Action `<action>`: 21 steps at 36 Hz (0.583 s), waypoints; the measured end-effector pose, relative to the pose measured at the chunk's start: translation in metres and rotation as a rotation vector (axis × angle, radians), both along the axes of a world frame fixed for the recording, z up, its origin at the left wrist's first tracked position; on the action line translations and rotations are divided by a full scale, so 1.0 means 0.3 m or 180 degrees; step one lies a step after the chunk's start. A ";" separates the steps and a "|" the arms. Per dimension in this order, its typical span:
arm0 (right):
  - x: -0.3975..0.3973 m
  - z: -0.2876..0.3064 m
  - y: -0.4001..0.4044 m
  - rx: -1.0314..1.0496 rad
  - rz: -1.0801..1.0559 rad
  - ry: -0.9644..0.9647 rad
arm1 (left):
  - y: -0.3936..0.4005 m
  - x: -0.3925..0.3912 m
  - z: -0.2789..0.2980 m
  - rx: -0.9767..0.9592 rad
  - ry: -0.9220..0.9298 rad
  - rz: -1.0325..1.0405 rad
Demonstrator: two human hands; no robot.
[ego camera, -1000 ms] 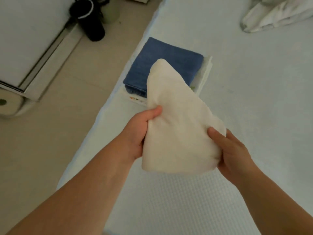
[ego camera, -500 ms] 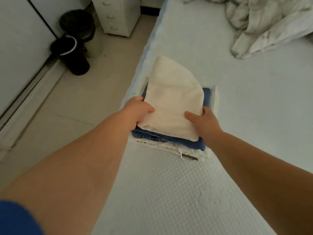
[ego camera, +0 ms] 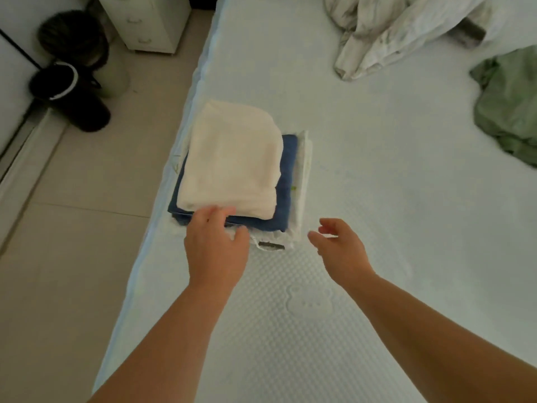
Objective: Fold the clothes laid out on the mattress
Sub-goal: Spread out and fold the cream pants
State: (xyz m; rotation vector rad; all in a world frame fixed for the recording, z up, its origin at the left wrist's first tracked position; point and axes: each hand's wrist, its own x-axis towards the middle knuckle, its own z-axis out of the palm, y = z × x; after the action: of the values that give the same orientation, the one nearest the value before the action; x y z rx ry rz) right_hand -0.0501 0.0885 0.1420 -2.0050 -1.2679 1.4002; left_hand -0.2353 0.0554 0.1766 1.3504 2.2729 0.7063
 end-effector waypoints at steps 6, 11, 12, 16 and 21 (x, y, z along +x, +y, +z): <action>0.439 -0.021 -0.128 -0.0401 -0.0242 -0.0094 | -0.109 0.470 -0.035 -0.0960 -0.1067 -0.0739; 0.861 -0.070 -0.156 -0.0494 -0.0254 -0.0384 | -0.088 0.877 -0.129 -0.1232 -0.1027 -0.1024; 0.947 -0.082 -0.147 -0.0454 -0.0235 -0.0456 | -0.065 0.957 -0.154 -0.1223 -0.1007 -0.1042; 1.272 -0.132 -0.060 -0.0202 0.0015 -0.0921 | 0.056 1.262 -0.276 -0.0982 -0.0773 -0.1126; 1.576 -0.225 0.209 0.0519 0.0668 -0.1789 | 0.269 1.540 -0.473 -0.0691 0.0004 -0.1607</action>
State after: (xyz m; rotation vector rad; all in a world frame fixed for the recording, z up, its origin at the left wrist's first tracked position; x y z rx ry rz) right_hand 0.4226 0.1511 0.0746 -2.2827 -1.8027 0.7883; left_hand 0.2266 0.1362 0.0346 1.7097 1.8240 0.2797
